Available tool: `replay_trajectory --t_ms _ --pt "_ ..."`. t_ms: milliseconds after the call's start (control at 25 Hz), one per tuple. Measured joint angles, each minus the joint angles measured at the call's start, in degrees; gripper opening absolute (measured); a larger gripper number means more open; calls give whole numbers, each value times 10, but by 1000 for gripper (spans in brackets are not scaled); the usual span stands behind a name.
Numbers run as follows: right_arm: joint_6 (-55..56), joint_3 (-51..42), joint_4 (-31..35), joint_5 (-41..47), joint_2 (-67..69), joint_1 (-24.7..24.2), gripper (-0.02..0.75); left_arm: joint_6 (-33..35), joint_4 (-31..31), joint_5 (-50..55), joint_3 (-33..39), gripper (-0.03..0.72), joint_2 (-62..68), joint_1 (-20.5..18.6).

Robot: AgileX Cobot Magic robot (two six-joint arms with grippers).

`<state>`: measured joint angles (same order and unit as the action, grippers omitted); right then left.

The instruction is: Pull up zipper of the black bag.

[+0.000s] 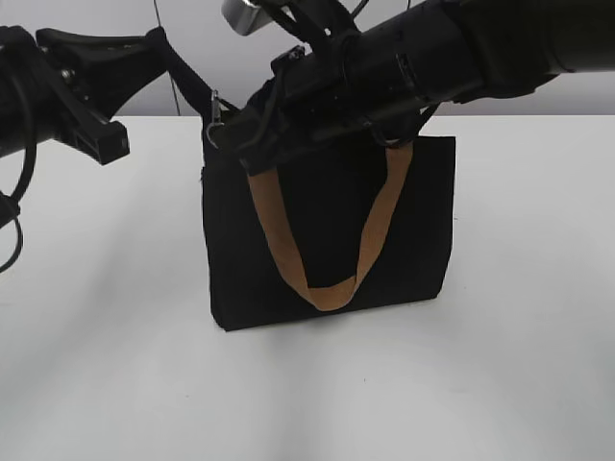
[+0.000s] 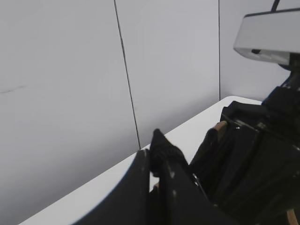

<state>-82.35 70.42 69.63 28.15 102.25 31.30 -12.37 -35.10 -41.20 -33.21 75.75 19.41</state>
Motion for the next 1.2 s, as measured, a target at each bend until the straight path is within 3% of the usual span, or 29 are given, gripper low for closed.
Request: replay_trajectory --t_ms 440,760,1200 --pt "64 0 -6 9 -17 -1 -1 0 4 145 0 13 1 0" --pt "122 0 -26 23 -20 -31 -1 0 5 165 0 13 27 0" --pt "142 0 -75 23 -20 -32 -1 0 33 256 0 13 28 -4"
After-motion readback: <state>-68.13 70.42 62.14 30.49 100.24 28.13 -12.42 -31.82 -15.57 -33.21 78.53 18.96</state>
